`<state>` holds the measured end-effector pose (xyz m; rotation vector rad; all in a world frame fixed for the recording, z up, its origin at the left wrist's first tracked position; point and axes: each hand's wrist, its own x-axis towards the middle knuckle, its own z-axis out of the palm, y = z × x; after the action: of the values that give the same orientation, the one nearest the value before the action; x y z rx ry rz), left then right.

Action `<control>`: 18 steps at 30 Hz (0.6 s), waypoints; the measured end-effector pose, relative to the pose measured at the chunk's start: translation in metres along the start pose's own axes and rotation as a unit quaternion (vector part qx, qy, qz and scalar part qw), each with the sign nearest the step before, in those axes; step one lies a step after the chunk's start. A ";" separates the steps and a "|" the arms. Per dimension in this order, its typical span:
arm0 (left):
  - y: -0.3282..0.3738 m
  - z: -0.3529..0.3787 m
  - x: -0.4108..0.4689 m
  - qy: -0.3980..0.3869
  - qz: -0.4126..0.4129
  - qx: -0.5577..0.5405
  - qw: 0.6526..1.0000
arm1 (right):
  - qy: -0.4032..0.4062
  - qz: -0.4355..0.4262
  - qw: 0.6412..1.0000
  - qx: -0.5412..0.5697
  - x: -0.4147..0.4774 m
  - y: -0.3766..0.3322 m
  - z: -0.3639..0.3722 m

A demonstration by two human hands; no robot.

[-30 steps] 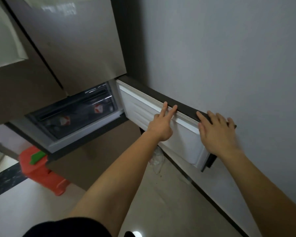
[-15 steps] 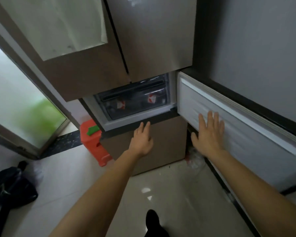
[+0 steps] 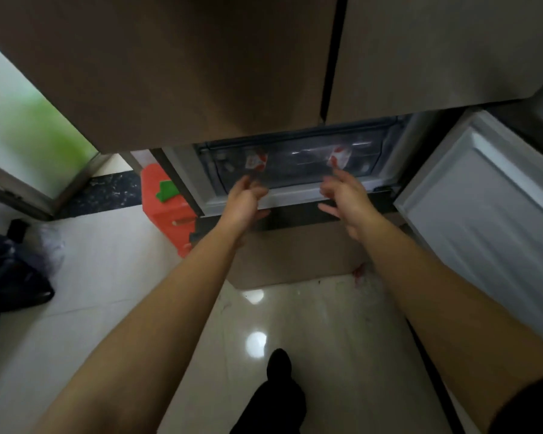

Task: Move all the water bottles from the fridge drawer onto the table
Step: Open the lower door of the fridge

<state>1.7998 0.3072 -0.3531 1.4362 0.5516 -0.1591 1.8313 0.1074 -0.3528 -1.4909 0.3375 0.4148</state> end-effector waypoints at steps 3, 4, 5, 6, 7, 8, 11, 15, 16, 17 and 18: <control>0.015 0.004 0.035 0.014 -0.012 -0.086 0.996 | -0.003 0.015 0.996 0.089 0.033 -0.014 0.013; 0.019 0.007 0.043 0.006 -0.020 -0.114 0.993 | 0.002 0.018 0.993 0.113 0.042 -0.017 0.016; 0.021 0.010 0.049 -0.005 -0.029 -0.141 0.990 | 0.010 0.020 0.990 0.138 0.050 -0.020 0.018; 0.023 0.014 0.054 -0.016 -0.040 -0.167 0.985 | 0.021 0.024 0.985 0.167 0.057 -0.022 0.020; 0.023 0.018 0.058 -0.024 -0.050 -0.190 0.980 | 0.031 0.030 0.979 0.197 0.064 -0.023 0.021; 0.021 0.020 0.061 -0.030 -0.056 -0.212 0.975 | 0.037 0.035 0.973 0.225 0.070 -0.024 0.020; 0.016 0.023 0.068 -0.052 -0.045 -0.300 0.952 | 0.022 0.034 0.961 0.274 0.081 -0.023 0.019; 0.013 0.023 0.072 -0.055 -0.036 -0.405 0.912 | -0.004 0.028 0.948 0.318 0.087 -0.026 0.020; 0.013 0.026 0.072 -0.059 -0.034 -0.410 0.910 | -0.011 0.027 0.945 0.324 0.087 -0.028 0.020; 0.013 0.030 0.071 -0.058 -0.029 -0.408 0.910 | -0.017 0.027 0.944 0.328 0.087 -0.029 0.019; 0.014 0.033 0.070 -0.051 -0.023 -0.405 0.913 | -0.019 0.029 0.944 0.328 0.086 -0.031 0.018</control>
<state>1.8754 0.2928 -0.3709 0.6000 0.4811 -0.0295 1.9216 0.1295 -0.3641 -0.8211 0.4379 0.3324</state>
